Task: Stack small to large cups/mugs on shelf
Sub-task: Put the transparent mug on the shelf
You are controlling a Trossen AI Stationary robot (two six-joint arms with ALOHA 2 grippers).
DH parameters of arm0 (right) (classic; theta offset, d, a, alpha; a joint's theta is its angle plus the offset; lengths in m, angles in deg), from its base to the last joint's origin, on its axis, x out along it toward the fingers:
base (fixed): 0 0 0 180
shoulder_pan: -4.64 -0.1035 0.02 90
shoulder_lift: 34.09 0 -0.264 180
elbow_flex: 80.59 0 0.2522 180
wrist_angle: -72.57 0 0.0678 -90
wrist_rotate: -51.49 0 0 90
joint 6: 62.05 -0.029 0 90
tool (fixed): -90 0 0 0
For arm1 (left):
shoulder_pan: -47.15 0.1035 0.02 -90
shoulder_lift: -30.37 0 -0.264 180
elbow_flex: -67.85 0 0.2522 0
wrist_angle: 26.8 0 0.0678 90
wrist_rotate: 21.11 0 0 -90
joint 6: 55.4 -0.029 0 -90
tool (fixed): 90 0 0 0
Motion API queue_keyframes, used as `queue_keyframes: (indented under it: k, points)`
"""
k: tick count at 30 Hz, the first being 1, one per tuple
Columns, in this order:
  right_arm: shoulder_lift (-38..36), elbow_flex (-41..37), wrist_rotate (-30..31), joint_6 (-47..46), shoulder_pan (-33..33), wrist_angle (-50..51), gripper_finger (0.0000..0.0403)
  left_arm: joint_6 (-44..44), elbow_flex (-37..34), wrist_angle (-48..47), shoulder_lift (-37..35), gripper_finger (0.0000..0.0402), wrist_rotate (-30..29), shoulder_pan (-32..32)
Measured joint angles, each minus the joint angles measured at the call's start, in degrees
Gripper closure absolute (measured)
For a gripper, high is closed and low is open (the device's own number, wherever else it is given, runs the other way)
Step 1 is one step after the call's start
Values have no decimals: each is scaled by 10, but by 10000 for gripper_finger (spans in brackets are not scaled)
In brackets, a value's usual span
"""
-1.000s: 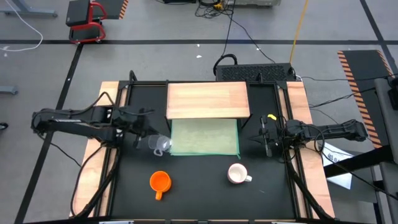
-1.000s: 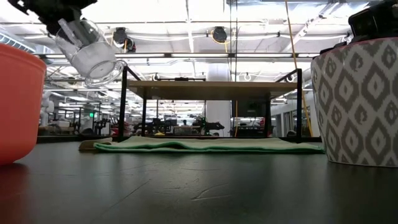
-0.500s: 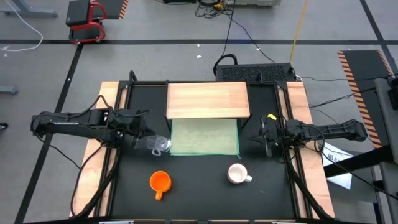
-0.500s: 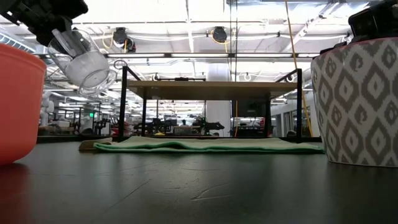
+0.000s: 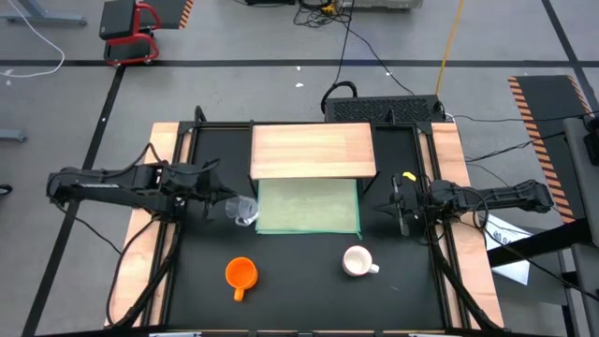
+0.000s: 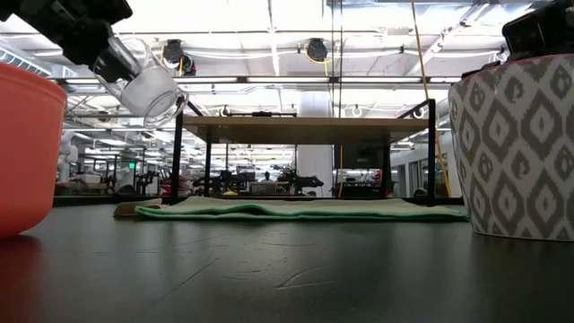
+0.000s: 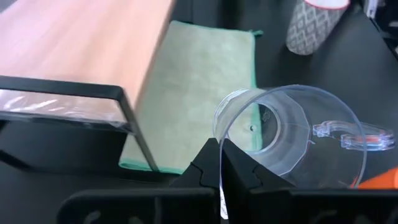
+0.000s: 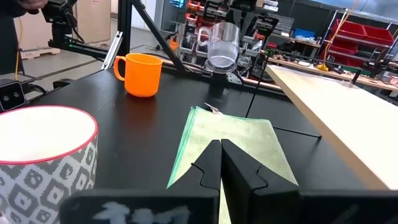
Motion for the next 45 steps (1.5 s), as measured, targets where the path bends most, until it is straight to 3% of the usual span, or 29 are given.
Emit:
queue_keyframes:
  k: [4, 10, 21, 31, 36, 45]
  points:
    - [0, 0, 0, 0, 0, 12, 403, -5, -30, 45, 0, 401, 0, -7]
    - [0, 0, 0, 3, 0, 13, 403, -31, -76, 199, 1, 401, -5, -8]
    - [0, 0, 0, 5, 0, 12, 403, -107, -77, 321, 1, 401, -105, 21]
    - [0, 0, 0, 5, 0, 12, 403, -155, 3, 320, 3, 401, -117, 114]
    - [0, 0, 0, 5, 0, 12, 403, -146, 69, 259, 33, 401, -68, 159]
    - [0, 0, 0, 5, 0, 12, 403, -137, 220, 103, 159, 401, 26, 234]
